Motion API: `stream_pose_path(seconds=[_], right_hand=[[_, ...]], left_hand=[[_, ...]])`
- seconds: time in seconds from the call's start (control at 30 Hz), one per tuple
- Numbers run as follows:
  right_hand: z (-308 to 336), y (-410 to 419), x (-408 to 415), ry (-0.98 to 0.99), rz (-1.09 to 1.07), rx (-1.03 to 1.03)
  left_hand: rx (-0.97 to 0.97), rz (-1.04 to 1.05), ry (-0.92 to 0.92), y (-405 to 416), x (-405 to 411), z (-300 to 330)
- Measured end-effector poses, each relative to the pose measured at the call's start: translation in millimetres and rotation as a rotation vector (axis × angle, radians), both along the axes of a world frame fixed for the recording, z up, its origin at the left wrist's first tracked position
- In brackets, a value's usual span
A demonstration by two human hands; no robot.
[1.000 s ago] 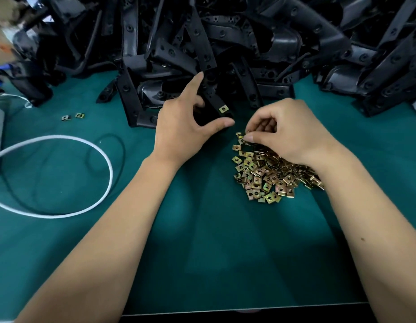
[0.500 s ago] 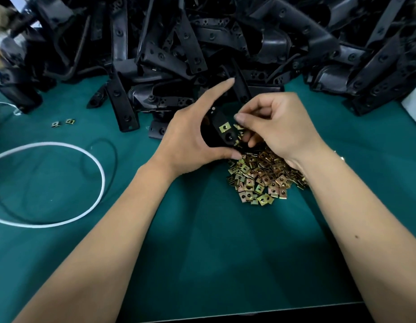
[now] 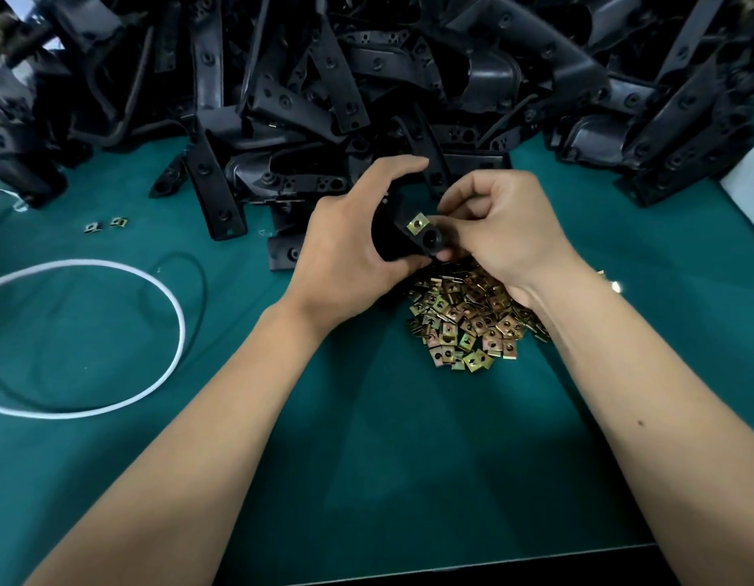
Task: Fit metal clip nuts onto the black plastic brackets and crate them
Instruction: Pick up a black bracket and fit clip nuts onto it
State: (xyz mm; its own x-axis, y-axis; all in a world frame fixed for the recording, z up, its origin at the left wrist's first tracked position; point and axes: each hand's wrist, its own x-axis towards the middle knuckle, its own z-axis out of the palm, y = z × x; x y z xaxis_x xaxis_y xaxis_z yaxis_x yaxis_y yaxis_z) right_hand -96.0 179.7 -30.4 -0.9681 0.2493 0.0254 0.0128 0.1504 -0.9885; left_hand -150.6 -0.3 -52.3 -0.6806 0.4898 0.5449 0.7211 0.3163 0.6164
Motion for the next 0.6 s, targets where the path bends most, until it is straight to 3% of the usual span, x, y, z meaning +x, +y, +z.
stream_pose_path(seconds=[0.23,0.4,0.6], right_hand=[[6,5,0,0.073,-0.072,-0.160],[4,-7,1,0.053,-0.016,-0.203],[3,-10,-3,0.102,-0.024,-0.241]], left_hand=[[-0.171,-0.010,-0.144,-7,-2,1],[-0.100,-0.095,-0.179,-10,0,2],[-0.145,-0.092,-0.149,-6,3,5]])
